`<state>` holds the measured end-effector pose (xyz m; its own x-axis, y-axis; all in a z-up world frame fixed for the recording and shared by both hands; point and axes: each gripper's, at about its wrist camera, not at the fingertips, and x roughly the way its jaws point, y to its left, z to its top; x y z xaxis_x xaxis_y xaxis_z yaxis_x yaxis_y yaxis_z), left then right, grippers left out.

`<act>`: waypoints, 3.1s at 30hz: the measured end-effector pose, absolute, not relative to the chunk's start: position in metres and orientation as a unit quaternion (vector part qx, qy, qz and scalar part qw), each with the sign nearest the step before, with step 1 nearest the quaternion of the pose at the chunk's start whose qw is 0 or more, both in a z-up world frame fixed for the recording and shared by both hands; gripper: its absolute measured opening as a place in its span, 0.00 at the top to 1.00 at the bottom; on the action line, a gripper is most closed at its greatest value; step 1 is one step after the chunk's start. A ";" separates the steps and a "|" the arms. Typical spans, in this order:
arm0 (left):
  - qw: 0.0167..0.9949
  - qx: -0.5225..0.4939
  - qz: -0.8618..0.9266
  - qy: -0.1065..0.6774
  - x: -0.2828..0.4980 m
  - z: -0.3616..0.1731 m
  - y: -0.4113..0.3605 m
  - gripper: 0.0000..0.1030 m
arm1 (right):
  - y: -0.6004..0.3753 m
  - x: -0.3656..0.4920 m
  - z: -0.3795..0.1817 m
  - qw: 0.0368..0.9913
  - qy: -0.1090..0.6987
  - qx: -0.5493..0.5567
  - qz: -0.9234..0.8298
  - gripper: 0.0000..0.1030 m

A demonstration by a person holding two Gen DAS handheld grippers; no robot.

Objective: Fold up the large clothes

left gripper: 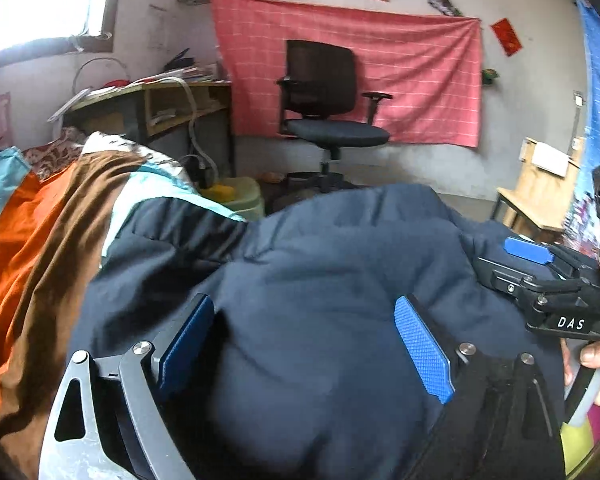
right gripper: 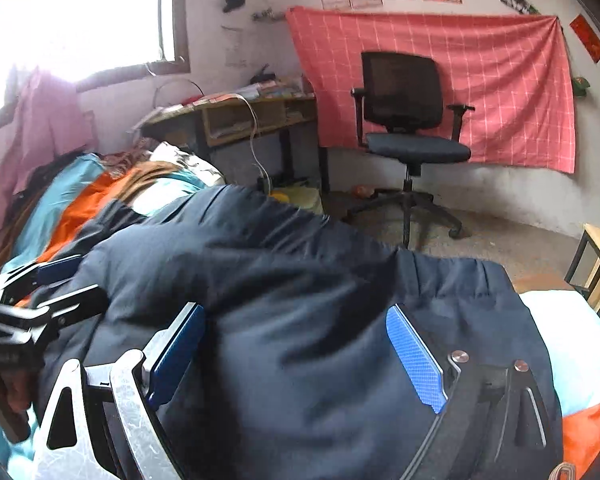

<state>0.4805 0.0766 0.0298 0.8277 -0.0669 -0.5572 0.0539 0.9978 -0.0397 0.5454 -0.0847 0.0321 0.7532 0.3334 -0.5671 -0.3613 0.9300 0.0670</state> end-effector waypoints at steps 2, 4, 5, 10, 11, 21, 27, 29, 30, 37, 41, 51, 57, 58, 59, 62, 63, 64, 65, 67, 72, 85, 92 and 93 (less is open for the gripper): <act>0.956 -0.017 -0.012 0.293 0.488 0.029 0.086 0.13 | -0.078 0.566 0.030 0.934 0.309 -0.035 0.176 0.11; 0.953 -0.031 0.003 0.300 0.497 0.025 0.098 0.13 | -0.074 0.583 0.024 0.928 0.326 -0.047 0.172 0.11; 0.952 -0.044 0.008 0.303 0.502 0.023 0.106 0.13 | -0.073 0.590 0.020 0.927 0.331 -0.049 0.167 0.11; 0.950 -0.070 0.008 0.303 0.513 0.014 0.124 0.12 | -0.079 0.616 0.002 0.921 0.350 -0.024 0.169 0.06; 0.950 -0.069 0.009 0.304 0.514 0.014 0.125 0.11 | -0.080 0.620 -0.001 0.919 0.354 -0.021 0.169 0.05; 0.942 -0.107 -0.006 0.318 0.527 0.006 0.136 0.07 | -0.084 0.654 -0.020 0.898 0.400 0.010 0.183 0.01; 0.943 -0.105 -0.006 0.315 0.526 0.007 0.135 0.07 | -0.082 0.660 -0.028 0.902 0.398 0.007 0.168 0.00; 0.945 -0.106 -0.007 0.310 0.524 0.007 0.133 0.07 | -0.084 0.658 -0.029 0.902 0.397 0.012 0.170 0.00; 0.946 -0.106 -0.007 0.306 0.522 0.006 0.133 0.07 | -0.084 0.658 -0.029 0.902 0.396 0.013 0.170 0.00; 0.950 -0.097 -0.001 0.296 0.519 0.004 0.128 0.07 | -0.084 0.653 -0.031 0.907 0.387 0.009 0.165 0.00; 0.952 -0.095 0.000 0.291 0.517 0.003 0.126 0.07 | -0.083 0.654 -0.031 0.907 0.388 0.010 0.165 0.00; 0.954 -0.095 -0.009 0.284 0.510 0.001 0.125 0.07 | -0.083 0.651 -0.033 0.910 0.382 0.011 0.164 0.00; 0.956 -0.067 -0.011 0.284 0.493 0.012 0.133 0.07 | -0.090 0.637 -0.026 0.915 0.368 0.018 0.162 0.00; 0.956 -0.063 -0.007 0.285 0.490 0.013 0.135 0.07 | -0.091 0.636 -0.024 0.914 0.372 0.019 0.160 0.00; 0.956 -0.061 -0.002 0.287 0.487 0.013 0.140 0.07 | -0.092 0.633 -0.022 0.913 0.375 0.017 0.157 0.00; 0.954 -0.060 0.023 0.292 0.477 0.011 0.160 0.07 | -0.099 0.624 -0.014 0.916 0.373 0.010 0.145 0.00; 0.952 -0.063 0.033 0.297 0.474 0.009 0.168 0.07 | -0.103 0.619 -0.011 0.919 0.368 0.009 0.138 0.00; 0.950 -0.069 0.045 0.303 0.471 0.005 0.178 0.07 | -0.106 0.616 -0.009 0.922 0.365 0.009 0.132 0.00; 0.947 -0.076 0.052 0.308 0.468 0.002 0.185 0.07 | -0.111 0.610 -0.006 0.925 0.359 0.008 0.122 0.00; 0.933 -0.123 0.060 0.332 0.466 -0.007 0.207 0.07 | -0.122 0.601 0.001 0.931 0.348 0.007 0.107 0.00; 0.913 -0.191 0.066 0.355 0.466 -0.013 0.239 0.07 | -0.150 0.587 0.015 0.939 0.341 -0.011 0.036 0.00; 0.892 -0.180 -0.049 0.412 0.487 -0.022 0.238 0.07 | -0.245 0.592 0.000 0.911 0.409 0.043 0.021 0.00; 0.882 -0.207 -0.073 0.417 0.499 -0.037 0.249 0.02 | -0.254 0.614 -0.036 0.876 0.471 0.091 0.054 0.00; 0.879 -0.213 -0.078 0.418 0.501 -0.040 0.251 0.01 | -0.256 0.616 -0.039 0.870 0.479 0.100 0.061 0.00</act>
